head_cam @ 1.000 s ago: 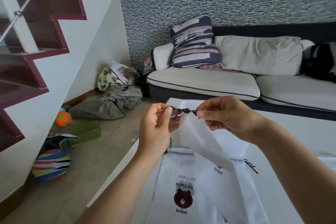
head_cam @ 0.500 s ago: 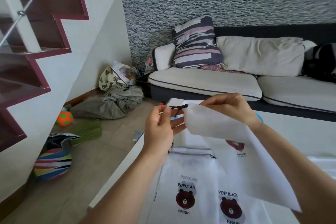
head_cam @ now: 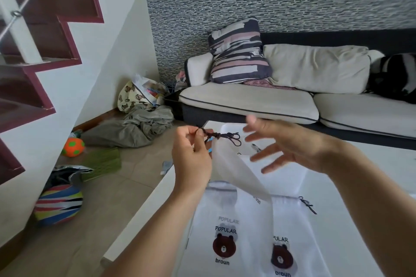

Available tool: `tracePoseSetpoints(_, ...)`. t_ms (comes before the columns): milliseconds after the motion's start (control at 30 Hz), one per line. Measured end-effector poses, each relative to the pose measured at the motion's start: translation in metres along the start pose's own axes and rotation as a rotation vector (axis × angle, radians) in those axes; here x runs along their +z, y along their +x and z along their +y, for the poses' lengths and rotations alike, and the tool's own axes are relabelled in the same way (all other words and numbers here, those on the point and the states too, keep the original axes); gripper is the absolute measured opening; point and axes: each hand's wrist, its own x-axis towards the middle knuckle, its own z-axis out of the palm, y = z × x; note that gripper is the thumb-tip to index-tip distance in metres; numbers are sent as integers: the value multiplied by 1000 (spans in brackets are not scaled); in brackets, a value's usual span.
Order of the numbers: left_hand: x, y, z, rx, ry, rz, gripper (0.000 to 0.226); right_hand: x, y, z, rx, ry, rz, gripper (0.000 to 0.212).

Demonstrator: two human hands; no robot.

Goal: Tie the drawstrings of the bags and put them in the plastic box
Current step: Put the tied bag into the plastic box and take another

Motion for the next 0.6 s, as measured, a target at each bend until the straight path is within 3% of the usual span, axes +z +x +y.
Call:
tracePoseSetpoints(100, 8, 1, -1, -59, -79, 105, 18, 14, -8, -6, 142, -474, -140, 89)
tracePoseSetpoints(167, 15, 0, 2, -175, -205, 119, 17, 22, 5, 4, 99, -487, -70, 42)
tracePoseSetpoints(200, 18, 0, 3, -220, -275, 87, 15, 23, 12, 9, 45, -476, 43, 12)
tracePoseSetpoints(300, 23, -2, 6, -169, -309, -85, 16, -2, 25, 20, -154, -650, 582, 28)
tracePoseSetpoints(367, 22, 2, 0, -42, -84, -219, 35, -23, 25, 15, -306, -742, 945, 22)
tracePoseSetpoints(433, 23, 9, -17, 74, 299, -369, 44, -40, 32, 10, -358, -854, 1088, 12)
tracePoseSetpoints(500, 23, 12, -33, 183, 625, -494, 48, -43, 54, 13, -244, -964, 1046, 10)
tracePoseSetpoints(600, 26, 12, -51, 246, 864, -672, 60, -41, 104, 41, 24, -1134, 690, 14)
